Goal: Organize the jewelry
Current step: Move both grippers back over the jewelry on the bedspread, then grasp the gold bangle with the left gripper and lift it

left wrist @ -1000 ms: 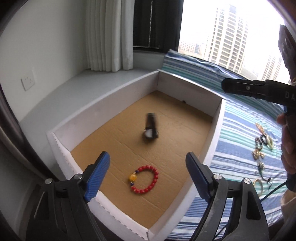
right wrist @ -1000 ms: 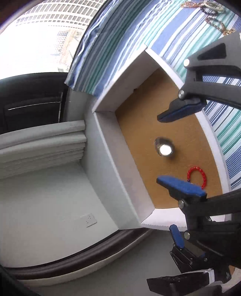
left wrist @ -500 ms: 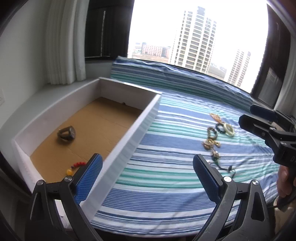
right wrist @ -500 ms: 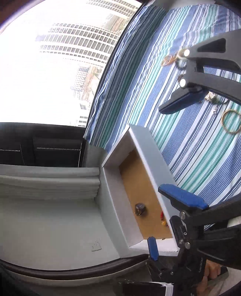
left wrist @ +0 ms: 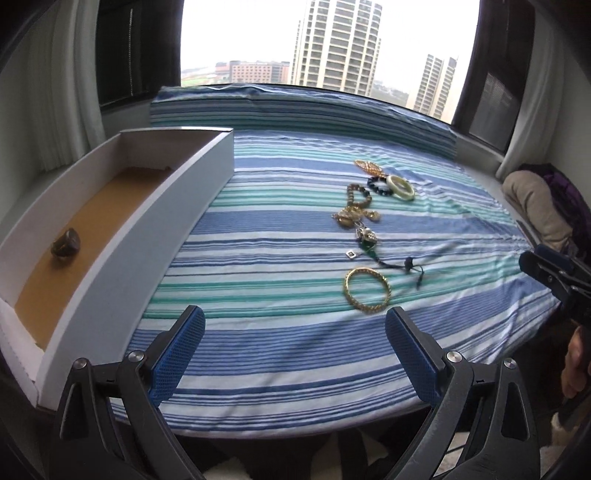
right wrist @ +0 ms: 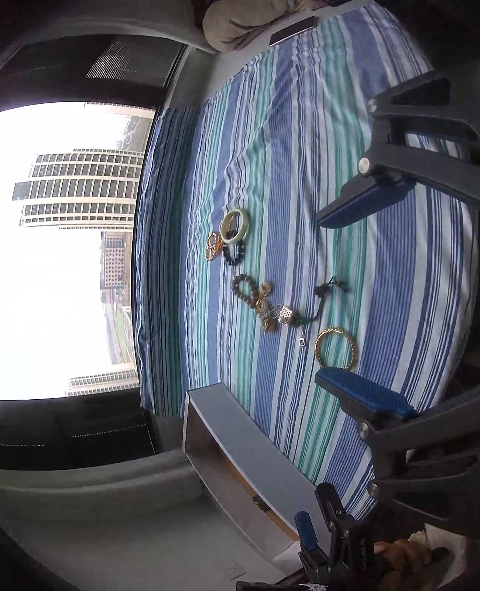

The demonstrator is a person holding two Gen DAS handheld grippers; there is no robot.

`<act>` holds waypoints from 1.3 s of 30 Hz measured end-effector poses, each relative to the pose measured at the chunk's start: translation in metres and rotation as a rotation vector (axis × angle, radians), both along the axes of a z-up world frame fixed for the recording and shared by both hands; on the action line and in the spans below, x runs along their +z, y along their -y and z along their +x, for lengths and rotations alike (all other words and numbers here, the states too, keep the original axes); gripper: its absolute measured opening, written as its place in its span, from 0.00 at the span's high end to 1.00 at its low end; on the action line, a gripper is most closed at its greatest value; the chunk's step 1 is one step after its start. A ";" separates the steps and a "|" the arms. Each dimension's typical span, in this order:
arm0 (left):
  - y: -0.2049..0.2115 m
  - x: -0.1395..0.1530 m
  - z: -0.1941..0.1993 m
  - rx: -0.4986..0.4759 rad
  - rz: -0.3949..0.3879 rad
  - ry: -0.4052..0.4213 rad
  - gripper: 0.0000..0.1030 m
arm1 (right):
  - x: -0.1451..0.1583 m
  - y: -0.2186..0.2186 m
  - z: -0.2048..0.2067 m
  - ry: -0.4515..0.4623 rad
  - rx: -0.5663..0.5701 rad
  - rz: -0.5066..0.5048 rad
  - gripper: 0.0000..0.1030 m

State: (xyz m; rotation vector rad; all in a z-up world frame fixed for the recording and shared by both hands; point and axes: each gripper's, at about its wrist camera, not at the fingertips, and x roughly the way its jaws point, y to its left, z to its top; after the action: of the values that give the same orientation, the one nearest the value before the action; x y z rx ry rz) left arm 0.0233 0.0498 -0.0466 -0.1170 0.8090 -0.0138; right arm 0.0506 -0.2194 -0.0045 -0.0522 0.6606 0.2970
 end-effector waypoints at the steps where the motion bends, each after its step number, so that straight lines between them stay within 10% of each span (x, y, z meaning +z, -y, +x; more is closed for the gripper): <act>1: 0.002 -0.002 -0.001 0.000 0.008 -0.008 0.04 | -0.005 0.006 -0.002 -0.007 -0.019 -0.008 0.23; 21: 0.019 -0.030 0.013 -0.051 -0.026 -0.112 0.04 | -0.043 -0.006 -0.017 -0.101 0.054 0.031 0.23; 30: 0.072 -0.064 0.080 -0.270 -0.068 -0.227 0.04 | -0.050 0.002 -0.014 -0.136 0.046 0.057 0.23; 39: 0.110 -0.110 0.138 -0.233 0.086 -0.289 0.08 | -0.043 0.016 -0.021 -0.115 0.020 0.066 0.23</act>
State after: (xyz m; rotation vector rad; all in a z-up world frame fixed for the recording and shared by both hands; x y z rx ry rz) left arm 0.1610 -0.0604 -0.1571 0.0587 1.1074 -0.1853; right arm 0.0298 -0.2357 -0.0476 0.0219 0.7645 0.3428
